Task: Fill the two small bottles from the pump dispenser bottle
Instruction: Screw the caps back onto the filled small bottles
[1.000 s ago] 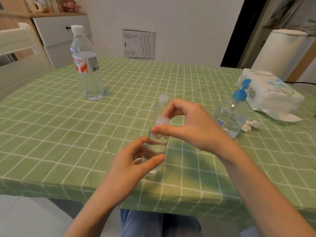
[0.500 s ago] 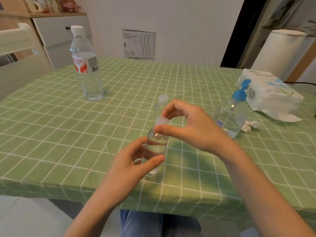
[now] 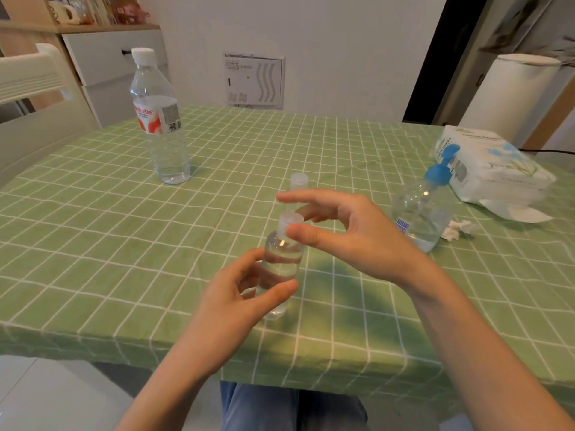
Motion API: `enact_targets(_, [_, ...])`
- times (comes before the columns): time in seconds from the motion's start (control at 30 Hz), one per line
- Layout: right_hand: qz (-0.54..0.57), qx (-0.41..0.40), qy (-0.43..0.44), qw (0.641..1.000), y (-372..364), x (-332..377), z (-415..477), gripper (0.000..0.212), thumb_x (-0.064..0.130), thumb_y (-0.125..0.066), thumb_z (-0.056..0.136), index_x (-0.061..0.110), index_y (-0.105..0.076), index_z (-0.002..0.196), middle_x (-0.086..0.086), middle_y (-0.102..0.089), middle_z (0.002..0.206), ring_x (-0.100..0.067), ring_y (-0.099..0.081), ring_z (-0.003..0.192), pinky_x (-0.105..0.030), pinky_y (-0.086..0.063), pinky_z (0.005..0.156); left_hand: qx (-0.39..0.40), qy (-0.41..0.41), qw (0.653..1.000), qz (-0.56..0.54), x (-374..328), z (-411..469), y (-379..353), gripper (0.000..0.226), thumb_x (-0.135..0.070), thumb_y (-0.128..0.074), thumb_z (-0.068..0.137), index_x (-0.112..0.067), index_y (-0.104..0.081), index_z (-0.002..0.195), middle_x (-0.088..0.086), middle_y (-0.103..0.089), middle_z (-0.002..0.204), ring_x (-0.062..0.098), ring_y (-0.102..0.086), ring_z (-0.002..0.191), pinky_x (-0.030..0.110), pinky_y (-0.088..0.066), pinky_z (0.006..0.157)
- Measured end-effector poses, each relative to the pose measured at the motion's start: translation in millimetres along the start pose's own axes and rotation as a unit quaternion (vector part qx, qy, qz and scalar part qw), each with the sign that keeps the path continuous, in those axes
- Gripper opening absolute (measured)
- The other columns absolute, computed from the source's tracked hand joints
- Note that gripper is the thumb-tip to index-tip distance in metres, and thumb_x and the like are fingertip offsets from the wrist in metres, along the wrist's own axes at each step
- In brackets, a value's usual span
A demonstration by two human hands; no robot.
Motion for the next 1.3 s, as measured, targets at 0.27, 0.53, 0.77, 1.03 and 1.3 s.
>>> enact_targets(0.27, [-0.024, -0.052, -0.008, 0.998, 2.5, -1.4, 0.6, 0.038, 0.062, -0.067, 0.059, 0.034, -0.059, 0.085, 0.019, -0.066, 0.084, 0.007, -0.060, 0.086, -0.022, -0.047, 0.087, 0.003, -0.005, 1.000, -0.004, -2.2, -0.9, -4.4, 0.041, -0.046, -0.073, 0.061, -0.035, -0.066, 0.100, 0.003, -0.072, 0.095, 0.015, -0.067, 0.095, 0.053, -0.047, 0.093])
enact_targets(0.53, [0.009, -0.060, 0.003, 0.998, 1.8, -0.7, 0.3, 0.018, 0.036, -0.077, 0.070, 0.031, -0.065, 0.082, 0.018, -0.068, 0.082, 0.001, -0.064, 0.087, -0.027, -0.049, 0.091, 0.004, -0.007, 1.000, -0.008, -2.3, -1.1, -3.3, 0.041, -0.045, -0.073, 0.062, -0.035, -0.066, 0.101, 0.004, -0.072, 0.095, 0.016, -0.067, 0.094, 0.053, -0.046, 0.094])
enact_targets(0.77, [0.012, -0.029, -0.010, 0.999, -1.8, -2.0, 0.2, 0.035, 0.046, -0.069, 0.069, 0.030, -0.068, 0.100, 0.016, -0.071, 0.097, 0.009, -0.062, 0.095, -0.012, -0.044, 0.091, -0.009, -0.011, 1.000, -0.010, -1.9, -1.2, 0.6, 0.040, -0.045, -0.073, 0.062, -0.034, -0.066, 0.100, 0.005, -0.072, 0.094, 0.016, -0.067, 0.094, 0.053, -0.046, 0.094])
enact_targets(1.03, [-0.040, -0.117, -0.004, 0.992, 3.6, 0.8, -2.4, 0.025, 0.034, -0.074, 0.076, 0.024, -0.073, 0.098, 0.009, -0.069, 0.095, 0.003, -0.061, 0.091, -0.013, -0.044, 0.087, -0.053, -0.038, 0.998, 0.000, -7.4, 2.1, 3.7, 0.040, -0.035, -0.077, 0.064, -0.021, -0.065, 0.098, 0.004, -0.072, 0.087, 0.014, -0.068, 0.086, 0.040, -0.056, 0.080])
enact_targets(1.3, [-0.044, -0.103, 0.005, 0.994, 0.8, -4.1, 1.4, 0.026, 0.040, -0.074, 0.075, 0.027, -0.072, 0.097, 0.016, -0.069, 0.092, 0.007, -0.059, 0.089, -0.005, -0.039, 0.076, -0.045, -0.029, 0.999, -0.003, -0.4, 7.7, 0.5, 0.027, -0.027, -0.076, 0.073, -0.026, -0.063, 0.096, 0.002, -0.071, 0.092, 0.014, -0.067, 0.090, 0.041, -0.055, 0.083])
Point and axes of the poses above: each hand's wrist, its own z-axis towards the middle knuckle, its own y-axis out of the back of the hand, x = y × z, the point moved 8 cm from there along z, towards the middle knuckle
